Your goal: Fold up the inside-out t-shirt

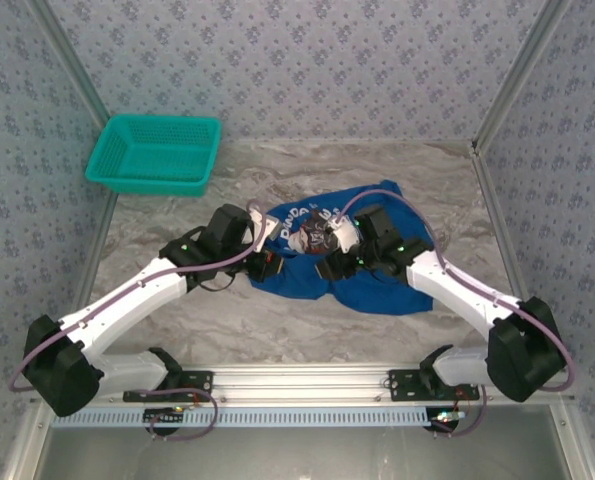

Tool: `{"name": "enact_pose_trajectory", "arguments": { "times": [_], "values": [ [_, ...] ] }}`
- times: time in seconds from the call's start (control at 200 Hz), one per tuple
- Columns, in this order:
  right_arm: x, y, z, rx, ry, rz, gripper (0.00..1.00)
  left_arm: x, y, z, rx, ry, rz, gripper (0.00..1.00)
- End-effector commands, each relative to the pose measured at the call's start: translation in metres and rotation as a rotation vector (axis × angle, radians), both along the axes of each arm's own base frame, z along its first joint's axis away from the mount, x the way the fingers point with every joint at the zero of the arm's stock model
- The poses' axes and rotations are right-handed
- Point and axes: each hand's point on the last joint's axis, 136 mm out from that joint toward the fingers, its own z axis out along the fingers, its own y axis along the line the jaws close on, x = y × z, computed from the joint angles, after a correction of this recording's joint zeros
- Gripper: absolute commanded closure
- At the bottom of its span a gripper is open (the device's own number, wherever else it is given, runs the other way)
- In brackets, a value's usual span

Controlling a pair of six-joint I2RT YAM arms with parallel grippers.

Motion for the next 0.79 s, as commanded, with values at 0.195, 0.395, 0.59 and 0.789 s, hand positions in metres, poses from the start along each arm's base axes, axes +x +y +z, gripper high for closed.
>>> {"name": "enact_pose_trajectory", "arguments": {
  "times": [0.195,0.395,0.59,0.789],
  "values": [
    [0.005,-0.019,0.058,-0.058,-0.144,-0.052,1.00,0.021,0.024,0.039,0.051,-0.172,0.110,0.97],
    [-0.005,-0.054,0.090,-0.149,-0.194,-0.148,1.00,0.028,0.038,0.060,0.124,-0.283,0.108,0.96],
    [-0.004,-0.066,0.103,-0.189,-0.218,-0.184,1.00,0.025,0.044,0.063,0.219,-0.271,0.055,0.94],
    [-0.005,-0.064,0.106,-0.200,-0.214,-0.157,1.00,0.017,0.037,0.065,0.243,-0.218,-0.021,0.83]
  ]
}}
